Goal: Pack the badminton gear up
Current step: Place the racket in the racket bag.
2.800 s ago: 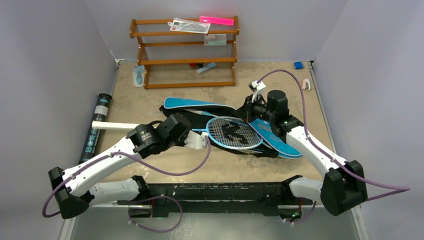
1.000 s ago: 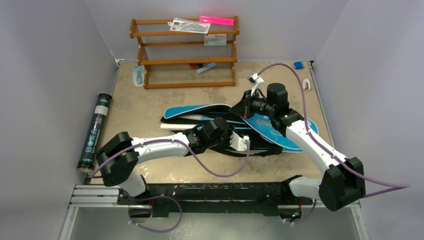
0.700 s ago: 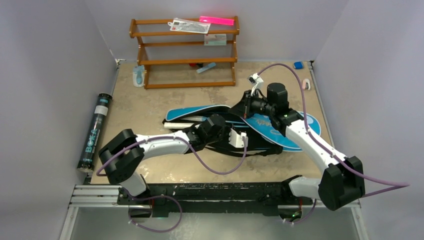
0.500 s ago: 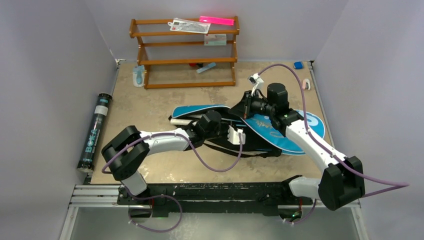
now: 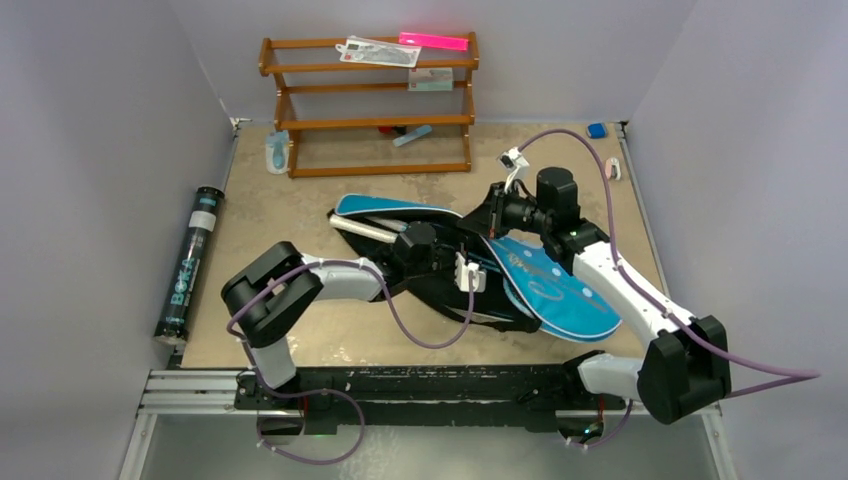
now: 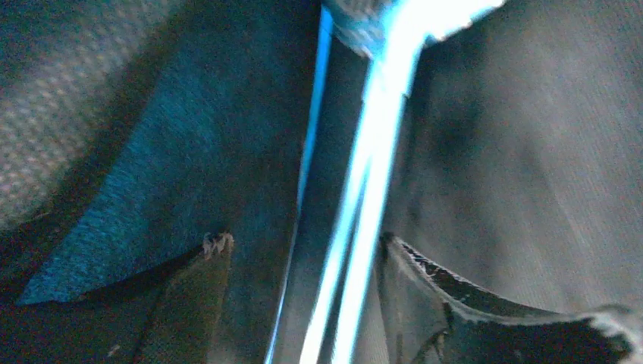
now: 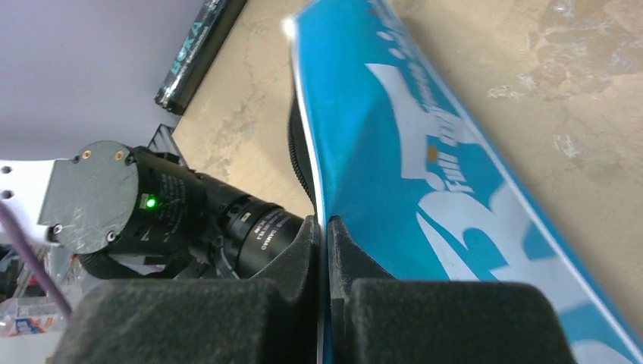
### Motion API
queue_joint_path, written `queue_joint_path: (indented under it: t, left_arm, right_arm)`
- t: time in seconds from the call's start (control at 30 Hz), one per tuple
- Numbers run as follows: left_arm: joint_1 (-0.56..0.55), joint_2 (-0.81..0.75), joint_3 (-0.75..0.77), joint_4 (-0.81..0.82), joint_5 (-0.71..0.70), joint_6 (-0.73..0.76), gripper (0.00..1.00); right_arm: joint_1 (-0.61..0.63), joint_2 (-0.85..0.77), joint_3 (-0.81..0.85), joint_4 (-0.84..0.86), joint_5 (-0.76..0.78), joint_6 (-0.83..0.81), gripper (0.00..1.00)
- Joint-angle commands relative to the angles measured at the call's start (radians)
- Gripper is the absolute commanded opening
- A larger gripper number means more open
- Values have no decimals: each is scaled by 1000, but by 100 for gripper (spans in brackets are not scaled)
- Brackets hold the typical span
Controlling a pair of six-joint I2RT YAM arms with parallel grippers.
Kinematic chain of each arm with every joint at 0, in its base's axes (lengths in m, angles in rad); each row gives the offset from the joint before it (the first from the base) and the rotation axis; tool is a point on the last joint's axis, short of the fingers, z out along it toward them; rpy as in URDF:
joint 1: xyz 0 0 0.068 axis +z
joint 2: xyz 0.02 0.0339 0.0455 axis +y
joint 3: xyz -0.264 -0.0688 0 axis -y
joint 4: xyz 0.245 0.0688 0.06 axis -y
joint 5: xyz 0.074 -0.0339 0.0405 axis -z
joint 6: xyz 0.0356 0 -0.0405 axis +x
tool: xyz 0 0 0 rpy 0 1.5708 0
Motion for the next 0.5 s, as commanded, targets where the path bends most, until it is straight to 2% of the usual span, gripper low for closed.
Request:
queue_joint_path:
  t: [0.0,0.13,0.23,0.33,0.47]
  left_arm:
    - [-2,-85,63,-100,48,-97,69]
    - [-3,-121,165,-407,43,-168,76]
    - [-4,-149,230,-565,49,-214,78]
    - [-5,-198,272,-685,50,-276,80]
    - [-4,-282,312,-771,-49,-413,82]
  right_arm:
    - [-6,-21,31,46,-2,-12,0]
    - [-25,20,43,5,96,-21,0]
    - [-41,57,45,11,120,-9,0]
    - [-53,93,45,36,106,6,0]
    - [-65,121,47,55,105,13,0]
